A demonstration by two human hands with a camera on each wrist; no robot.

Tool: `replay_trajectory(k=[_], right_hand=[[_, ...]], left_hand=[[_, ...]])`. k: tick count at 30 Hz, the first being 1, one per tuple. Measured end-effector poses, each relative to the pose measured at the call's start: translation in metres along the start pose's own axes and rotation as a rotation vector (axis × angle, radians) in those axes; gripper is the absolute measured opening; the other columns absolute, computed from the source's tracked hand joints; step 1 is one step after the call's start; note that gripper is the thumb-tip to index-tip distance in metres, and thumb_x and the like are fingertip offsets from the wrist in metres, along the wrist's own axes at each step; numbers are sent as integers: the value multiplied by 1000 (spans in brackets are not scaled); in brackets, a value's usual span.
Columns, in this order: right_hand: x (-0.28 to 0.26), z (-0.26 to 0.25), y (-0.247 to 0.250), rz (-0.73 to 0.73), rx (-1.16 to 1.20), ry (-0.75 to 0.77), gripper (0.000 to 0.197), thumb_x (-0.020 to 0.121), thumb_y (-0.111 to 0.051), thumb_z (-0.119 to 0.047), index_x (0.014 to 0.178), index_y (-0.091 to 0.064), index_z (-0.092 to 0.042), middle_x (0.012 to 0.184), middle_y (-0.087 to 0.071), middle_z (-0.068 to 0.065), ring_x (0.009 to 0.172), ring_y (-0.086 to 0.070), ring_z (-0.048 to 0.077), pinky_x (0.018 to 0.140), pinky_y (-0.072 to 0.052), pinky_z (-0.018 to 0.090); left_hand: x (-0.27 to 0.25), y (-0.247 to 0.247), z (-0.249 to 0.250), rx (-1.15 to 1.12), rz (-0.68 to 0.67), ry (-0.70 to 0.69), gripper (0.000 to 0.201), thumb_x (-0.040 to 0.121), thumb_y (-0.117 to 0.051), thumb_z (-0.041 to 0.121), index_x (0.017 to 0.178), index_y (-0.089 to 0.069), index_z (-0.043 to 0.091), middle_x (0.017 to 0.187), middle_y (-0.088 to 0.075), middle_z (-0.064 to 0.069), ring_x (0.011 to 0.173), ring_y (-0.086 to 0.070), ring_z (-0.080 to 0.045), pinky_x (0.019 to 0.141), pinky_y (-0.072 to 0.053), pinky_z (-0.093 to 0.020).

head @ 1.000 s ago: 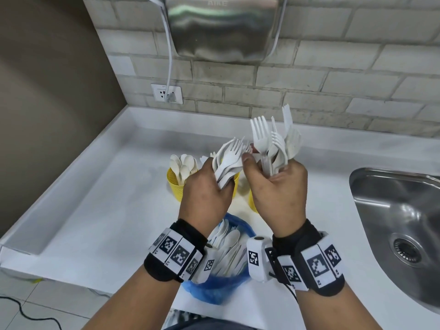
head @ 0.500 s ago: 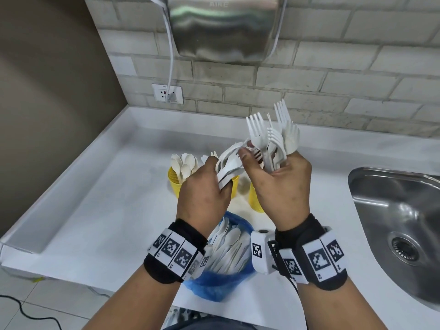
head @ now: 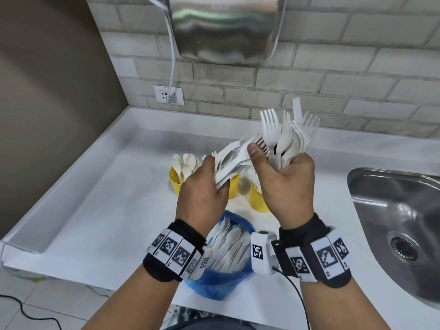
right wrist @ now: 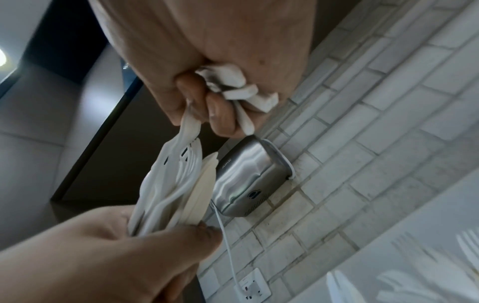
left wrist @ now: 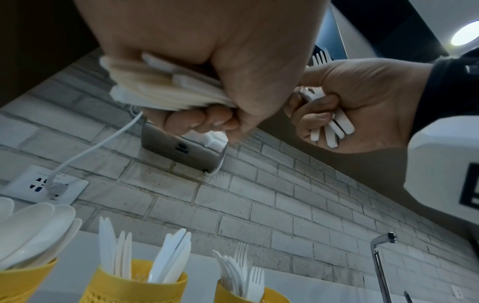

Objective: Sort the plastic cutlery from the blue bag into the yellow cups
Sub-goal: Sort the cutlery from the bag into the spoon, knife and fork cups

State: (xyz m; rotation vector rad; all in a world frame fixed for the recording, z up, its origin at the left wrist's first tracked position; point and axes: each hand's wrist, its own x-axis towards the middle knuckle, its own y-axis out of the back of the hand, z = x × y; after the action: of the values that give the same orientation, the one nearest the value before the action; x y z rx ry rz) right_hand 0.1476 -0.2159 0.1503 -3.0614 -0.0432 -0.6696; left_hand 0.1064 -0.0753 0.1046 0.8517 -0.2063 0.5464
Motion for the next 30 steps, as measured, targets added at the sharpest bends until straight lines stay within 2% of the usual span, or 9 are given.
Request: replay_trajectory(k=[4,9,13,18,21,23,25,26,30], right_hand=[[2,1,2,52,80,-23,23,94,-75,-17,75,-65,-25,58,-59,-22,55,-54,-4,62,-43,19],[6,-6,13,94,143,79,17,96,-71,-19,80,-66,-25,64,-58,-22,59,-54,5,69,-42,29],[11,-15,25,134,236,108,30,99,-68,-12,73,-58,-23,55,-48,-18,45,-40,7,53,-36,25],[21,-1,42,165,216,14,30,97,-69,-17,69,-62,-26,57,-51,-18,46,-41,6,54,-36,25],[16,9,39,133,119,-37,28,97,-70,-16,71,-63,-24,56,-57,-19,49,-50,2,56,-42,24],[11,14,32,113,117,-75,37,98,-69,-12,64,-59,-25,50,-53,-18,46,-45,0,52,-40,20],[7,18,24,61,162,-97,43,98,-68,-9,60,-59,-27,50,-51,-19,46,-44,-4,54,-37,18],[6,19,20,41,188,-107,43,99,-67,-8,60,-60,-27,51,-51,-19,47,-44,-4,55,-36,18],[2,23,12,32,279,-155,35,99,-66,-7,70,-65,-25,55,-51,-20,46,-43,-4,52,-36,17]], left_hand=[[-1,-2,-5,12,-6,-12,21,92,-67,22,102,-50,17,75,-57,4,64,-50,-23,56,-31,-27],[-1,-5,-11,-113,12,24,17,94,-66,25,101,-50,22,76,-59,8,65,-49,-16,56,-32,-21],[0,-4,-19,-195,8,81,20,96,-68,26,114,-62,19,85,-65,11,72,-58,-4,64,-41,-9],[8,6,-32,-408,20,354,31,95,-70,35,73,-64,14,52,-55,9,47,-48,-3,57,-41,-25],[10,16,-30,-732,-169,376,52,84,-74,50,93,-70,0,54,-46,4,50,-40,-17,56,-38,-31],[6,22,-20,-818,-358,314,47,84,-76,50,104,-76,7,59,-41,0,52,-34,-18,52,-33,-28],[3,25,-10,-782,-508,246,10,94,-74,34,89,-81,29,59,-44,-1,53,-34,-19,52,-32,-29],[1,23,-8,-752,-533,232,19,96,-71,26,81,-80,34,59,-47,-1,54,-35,-19,52,-33,-29],[-5,18,-8,-802,-561,255,13,97,-71,18,85,-77,22,66,-46,-12,55,-32,-22,50,-31,-29]])
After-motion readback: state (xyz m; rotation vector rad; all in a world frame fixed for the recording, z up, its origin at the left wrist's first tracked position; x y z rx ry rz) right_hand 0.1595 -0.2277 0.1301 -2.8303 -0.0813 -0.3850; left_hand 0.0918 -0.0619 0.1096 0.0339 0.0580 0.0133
